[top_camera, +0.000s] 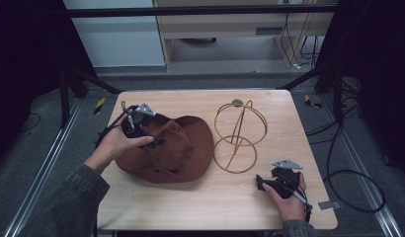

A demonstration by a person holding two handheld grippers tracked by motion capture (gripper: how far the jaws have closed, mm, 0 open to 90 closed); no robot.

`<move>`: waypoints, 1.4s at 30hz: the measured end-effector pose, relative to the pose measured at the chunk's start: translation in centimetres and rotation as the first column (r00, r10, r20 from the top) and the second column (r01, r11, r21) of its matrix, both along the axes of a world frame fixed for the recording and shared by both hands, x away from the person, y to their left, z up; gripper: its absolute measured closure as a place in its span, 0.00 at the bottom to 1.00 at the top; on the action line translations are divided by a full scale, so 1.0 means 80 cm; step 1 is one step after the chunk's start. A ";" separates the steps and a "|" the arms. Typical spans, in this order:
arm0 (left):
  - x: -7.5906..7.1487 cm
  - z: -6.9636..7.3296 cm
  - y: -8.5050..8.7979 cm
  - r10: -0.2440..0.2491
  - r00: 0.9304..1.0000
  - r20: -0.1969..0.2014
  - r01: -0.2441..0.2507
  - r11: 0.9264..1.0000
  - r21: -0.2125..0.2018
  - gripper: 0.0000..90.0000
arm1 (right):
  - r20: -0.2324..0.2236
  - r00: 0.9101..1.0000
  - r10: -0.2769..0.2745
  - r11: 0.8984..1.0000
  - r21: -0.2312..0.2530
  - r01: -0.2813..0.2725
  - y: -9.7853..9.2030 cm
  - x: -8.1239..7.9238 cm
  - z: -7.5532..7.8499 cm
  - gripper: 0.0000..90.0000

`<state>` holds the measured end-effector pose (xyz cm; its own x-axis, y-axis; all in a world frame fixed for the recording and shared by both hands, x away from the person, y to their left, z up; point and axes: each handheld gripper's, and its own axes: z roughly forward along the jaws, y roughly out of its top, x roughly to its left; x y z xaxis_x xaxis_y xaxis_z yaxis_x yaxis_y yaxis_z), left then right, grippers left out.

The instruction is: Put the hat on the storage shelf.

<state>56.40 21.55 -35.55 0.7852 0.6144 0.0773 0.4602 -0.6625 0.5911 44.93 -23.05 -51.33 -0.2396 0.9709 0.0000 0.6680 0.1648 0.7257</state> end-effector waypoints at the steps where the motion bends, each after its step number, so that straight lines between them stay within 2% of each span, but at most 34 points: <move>1: 0.003 -0.002 -0.003 0.005 1.000 -0.010 -0.005 1.000 -0.002 0.11 | 0.000 1.000 0.000 1.000 0.000 0.000 0.000 0.000 0.000 0.00; 3: 0.007 -0.003 -0.004 0.013 1.000 -0.013 -0.013 1.000 -0.001 0.13 | 0.000 1.000 0.000 1.000 0.000 0.000 0.000 0.000 0.000 0.00; 5: 0.019 -0.008 -0.009 0.033 0.999 -0.041 -0.033 0.999 -0.010 0.14 | 0.000 1.000 0.000 1.000 0.000 0.000 0.000 0.000 0.000 0.00; 7: 0.026 -0.013 -0.011 0.038 0.998 -0.052 -0.038 0.999 0.009 0.16 | 0.000 1.000 0.000 1.000 0.000 0.000 0.000 0.000 0.000 0.00; 12: 0.033 -0.022 -0.016 0.047 0.997 -0.066 -0.046 0.999 0.026 0.19 | 0.000 1.000 0.000 1.000 0.000 0.000 0.000 0.000 0.000 0.00; 15: 0.038 -0.034 -0.020 0.056 0.996 -0.073 -0.052 0.997 0.063 0.22 | 0.000 1.000 0.000 1.000 0.000 0.000 0.000 0.000 0.000 0.01; 21: 0.041 -0.043 -0.020 0.065 0.994 -0.083 -0.058 0.995 0.084 0.26 | 0.001 1.000 0.001 1.000 0.000 -0.001 0.000 0.000 0.000 0.00; 30: 0.036 -0.050 -0.017 0.055 0.993 -0.101 -0.047 0.995 0.089 0.36 | 0.000 1.000 0.000 1.000 0.000 0.000 0.000 0.000 0.000 0.00; 35: 0.037 -0.056 -0.018 0.046 0.992 -0.121 -0.034 0.994 0.103 0.46 | 0.000 1.000 0.000 1.000 0.000 0.000 0.000 0.000 0.000 0.00; 42: 0.034 -0.058 -0.023 0.030 0.991 -0.127 -0.015 0.993 0.118 0.71 | 0.000 1.000 0.000 1.000 0.000 0.000 0.000 0.000 0.000 0.00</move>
<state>59.09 19.67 -40.20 0.7793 0.6247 0.0491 0.5428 -0.7122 0.4452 44.93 -23.05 -51.33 -0.2398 0.9708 0.0003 0.6679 0.1648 0.7257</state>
